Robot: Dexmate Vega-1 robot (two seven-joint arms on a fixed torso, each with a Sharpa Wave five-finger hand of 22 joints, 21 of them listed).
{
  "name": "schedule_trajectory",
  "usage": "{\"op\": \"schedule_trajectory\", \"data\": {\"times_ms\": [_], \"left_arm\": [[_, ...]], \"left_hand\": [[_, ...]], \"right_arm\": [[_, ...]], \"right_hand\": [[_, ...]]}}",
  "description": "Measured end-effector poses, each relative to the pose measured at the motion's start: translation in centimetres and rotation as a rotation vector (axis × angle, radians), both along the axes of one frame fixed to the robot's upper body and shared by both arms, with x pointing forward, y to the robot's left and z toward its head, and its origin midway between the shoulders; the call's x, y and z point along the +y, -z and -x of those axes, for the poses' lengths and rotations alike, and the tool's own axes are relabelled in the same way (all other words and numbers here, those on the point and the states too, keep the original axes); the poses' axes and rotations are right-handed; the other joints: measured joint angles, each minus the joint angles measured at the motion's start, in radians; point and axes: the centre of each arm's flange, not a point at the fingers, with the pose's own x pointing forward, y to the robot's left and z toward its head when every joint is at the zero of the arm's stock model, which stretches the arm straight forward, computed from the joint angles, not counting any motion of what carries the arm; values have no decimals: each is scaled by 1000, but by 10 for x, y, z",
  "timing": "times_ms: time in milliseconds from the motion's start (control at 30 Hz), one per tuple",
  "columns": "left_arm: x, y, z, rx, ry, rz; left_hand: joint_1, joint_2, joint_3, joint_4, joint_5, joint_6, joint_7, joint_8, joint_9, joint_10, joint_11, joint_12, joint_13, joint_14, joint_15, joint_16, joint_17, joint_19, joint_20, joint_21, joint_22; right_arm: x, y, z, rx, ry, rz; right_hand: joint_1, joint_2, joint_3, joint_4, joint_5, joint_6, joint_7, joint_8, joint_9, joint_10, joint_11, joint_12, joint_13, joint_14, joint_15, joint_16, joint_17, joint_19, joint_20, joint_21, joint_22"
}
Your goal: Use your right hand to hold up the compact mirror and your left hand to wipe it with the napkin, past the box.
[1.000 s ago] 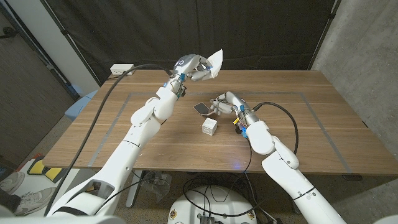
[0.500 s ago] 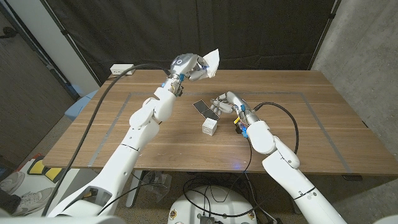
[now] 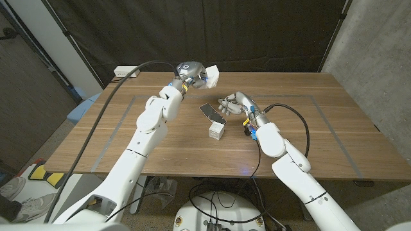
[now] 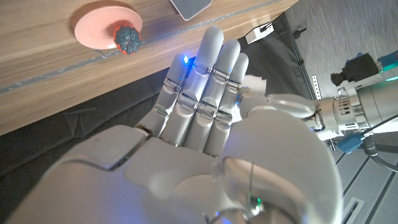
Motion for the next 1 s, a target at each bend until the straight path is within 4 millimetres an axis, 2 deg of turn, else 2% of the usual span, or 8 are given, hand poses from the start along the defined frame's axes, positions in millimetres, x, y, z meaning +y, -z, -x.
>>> {"op": "schedule_trajectory", "data": {"times_ms": [767, 900, 933, 1000], "left_arm": [[8, 4, -17, 357, -300, -149], [9, 5, -18, 392, -327, -163], [10, 6, -19, 414, -341, -170], [11, 8, -21, 445, -359, -179]], "left_hand": [[-3, 3, 7, 7, 0, -37, -2, -15, 15, -10, -10, -22, 6, -24, -5, -23, 0, -20, 5, 0, 0], [-7, 7, 18, 12, 0, -61, -4, -28, 17, -15, -15, -47, -9, -50, -2, -44, -6, -29, 7, 0, -5], [-16, 15, 19, 13, 0, -71, -6, -34, 18, -15, -15, -57, -15, -63, -2, -55, -12, -37, 8, -4, -5], [-38, 8, 29, 21, 0, -106, -15, -52, 18, -38, -22, -79, -29, -94, -3, -83, -28, -56, 9, -20, -9]], "right_arm": [[-2, -18, 6, -101, 34, -34], [-3, -18, 8, -114, 42, -46], [-3, -18, 8, -115, 42, -47], [-3, -19, 9, -122, 45, -53]], "right_hand": [[-12, -1, 4, -4, -3, 0, 0, -11, -2, 0, 0, -11, -5, 0, 0, -11, -2, 0, 0, -12, 0], [-12, -1, 4, -4, -3, 1, -1, -11, -3, 0, 0, -15, -6, 0, 0, -11, -7, 0, 0, -12, 0], [-12, -1, 4, -4, -3, 3, -3, -11, -3, 0, 0, -15, -6, 0, 0, -11, -7, 0, 0, -16, 0], [-12, -1, 4, -4, -3, 3, -4, -11, -2, 0, 0, -15, -5, 0, 0, -11, -7, 0, 0, -16, 0]]}}
